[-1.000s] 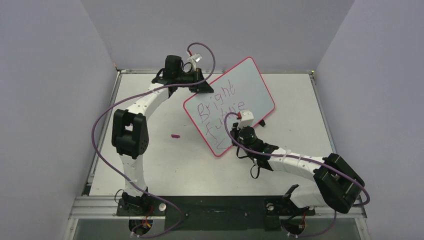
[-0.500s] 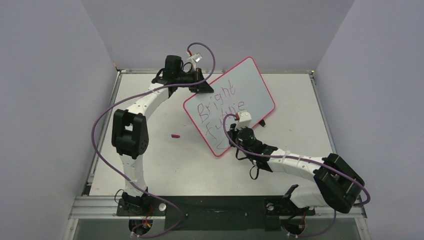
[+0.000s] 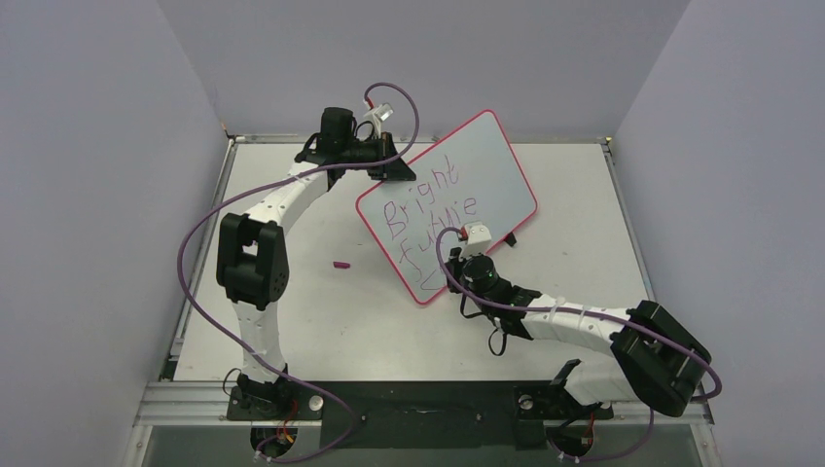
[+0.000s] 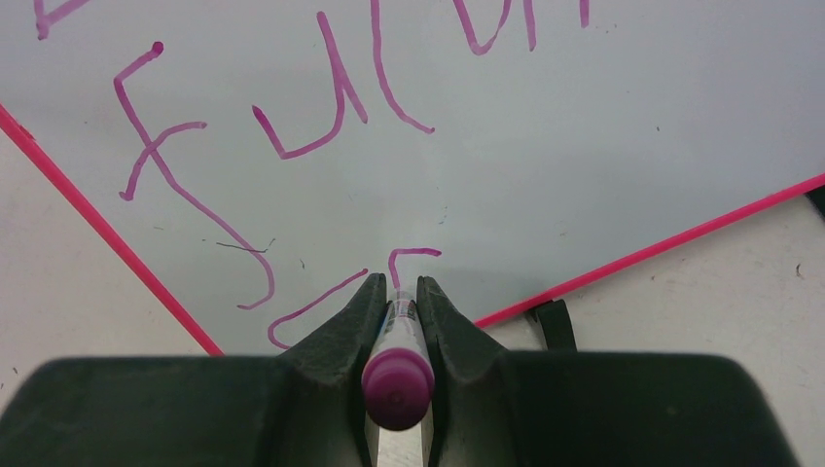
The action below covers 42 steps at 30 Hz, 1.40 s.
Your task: Write a sentence on the whiteboard
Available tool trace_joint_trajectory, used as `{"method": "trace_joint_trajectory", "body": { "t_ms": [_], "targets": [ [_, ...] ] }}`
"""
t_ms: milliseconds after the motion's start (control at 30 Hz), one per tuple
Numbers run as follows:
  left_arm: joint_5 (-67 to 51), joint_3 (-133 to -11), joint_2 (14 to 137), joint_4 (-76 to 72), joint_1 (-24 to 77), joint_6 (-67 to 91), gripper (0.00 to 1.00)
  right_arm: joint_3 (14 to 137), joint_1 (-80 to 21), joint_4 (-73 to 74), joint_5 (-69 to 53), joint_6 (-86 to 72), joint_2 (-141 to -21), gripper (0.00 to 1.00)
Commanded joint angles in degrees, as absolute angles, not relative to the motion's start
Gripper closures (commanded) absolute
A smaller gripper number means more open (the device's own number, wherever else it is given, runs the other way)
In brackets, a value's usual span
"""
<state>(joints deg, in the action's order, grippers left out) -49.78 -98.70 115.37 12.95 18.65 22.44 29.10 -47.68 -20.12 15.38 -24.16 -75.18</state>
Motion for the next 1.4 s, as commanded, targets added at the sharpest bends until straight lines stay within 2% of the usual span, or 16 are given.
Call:
{"method": "trace_joint_trajectory", "body": {
  "t_ms": [0, 767, 1367],
  "targets": [
    [-51.76, -98.88, 110.92, 8.07, 19.29, 20.3, 1.0, 28.39, -47.94, -18.66, 17.19, -25.43, -73.91, 1.0],
    [-51.77, -98.71, 110.66, 8.07, 19.07, 20.26, 1.0, 36.64, -47.17, -15.48, 21.71, -22.05, -77.55, 1.0],
    [-51.9, -98.62, 110.7, 7.74, 18.98, 20.48, 1.0, 31.53, -47.27, -15.77, 21.54, -24.15, -76.53, 1.0]
  ]
}}
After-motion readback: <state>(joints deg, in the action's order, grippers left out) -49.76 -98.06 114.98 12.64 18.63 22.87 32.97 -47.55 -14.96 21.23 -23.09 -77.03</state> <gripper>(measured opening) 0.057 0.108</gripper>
